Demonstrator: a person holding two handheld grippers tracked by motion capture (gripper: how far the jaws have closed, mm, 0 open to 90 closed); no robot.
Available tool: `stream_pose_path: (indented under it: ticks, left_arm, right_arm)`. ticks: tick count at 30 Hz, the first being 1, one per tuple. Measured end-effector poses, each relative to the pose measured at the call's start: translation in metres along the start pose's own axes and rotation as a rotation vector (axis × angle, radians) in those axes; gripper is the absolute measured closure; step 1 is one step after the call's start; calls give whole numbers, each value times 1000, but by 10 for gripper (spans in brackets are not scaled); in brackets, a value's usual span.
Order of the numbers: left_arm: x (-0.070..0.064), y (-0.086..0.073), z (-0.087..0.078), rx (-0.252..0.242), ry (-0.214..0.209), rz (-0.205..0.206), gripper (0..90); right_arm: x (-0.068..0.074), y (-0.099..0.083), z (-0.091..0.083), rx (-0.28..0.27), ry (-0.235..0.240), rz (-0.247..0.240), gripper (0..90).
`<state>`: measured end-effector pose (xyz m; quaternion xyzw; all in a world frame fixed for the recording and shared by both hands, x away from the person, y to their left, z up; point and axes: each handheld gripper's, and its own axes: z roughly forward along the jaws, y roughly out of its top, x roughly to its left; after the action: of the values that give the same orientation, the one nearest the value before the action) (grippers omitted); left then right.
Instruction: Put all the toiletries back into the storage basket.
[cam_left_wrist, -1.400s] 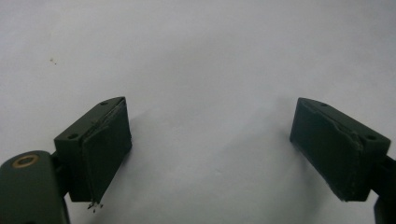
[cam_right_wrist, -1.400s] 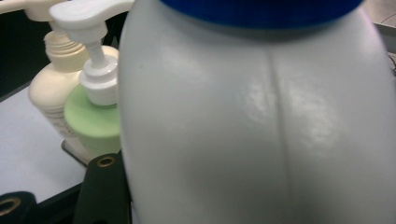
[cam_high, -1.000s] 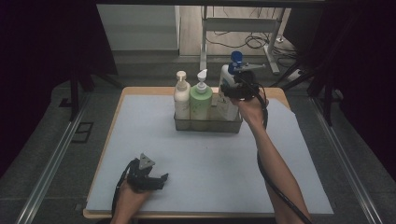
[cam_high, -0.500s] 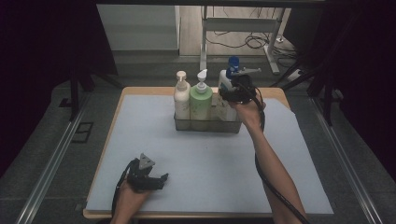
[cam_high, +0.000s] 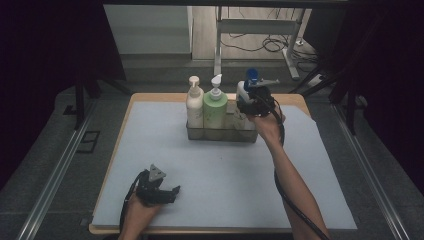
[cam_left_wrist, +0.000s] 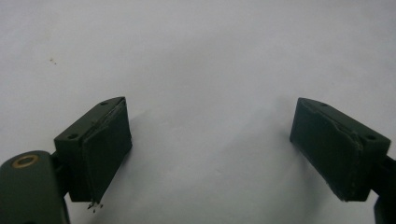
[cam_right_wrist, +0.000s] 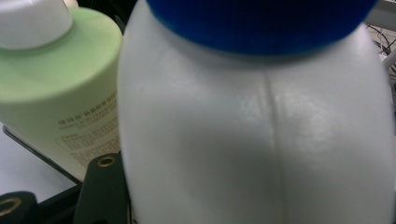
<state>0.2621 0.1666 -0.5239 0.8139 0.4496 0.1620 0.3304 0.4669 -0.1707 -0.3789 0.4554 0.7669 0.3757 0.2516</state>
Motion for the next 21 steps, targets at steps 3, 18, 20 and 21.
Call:
stream_pose_path:
  ticks: [3, 18, 20, 21]
  left_arm:
    - [0, 0, 0, 0, -1, 1, 121]
    - [0, 0, 0, -1, -2, -1, 121]
    - [0, 0, 0, -1, -2, -1, 121]
    - [0, 0, 0, -1, -2, -1, 121]
  right_arm:
    - [-1, -5, 2, 8, -2, 0, 401]
    - [-4, -16, 12, 44, 12, 21, 396]
    - [-3, -14, 13, 51, 8, 20, 394]
    - [-3, -14, 14, 55, 7, 17, 393]
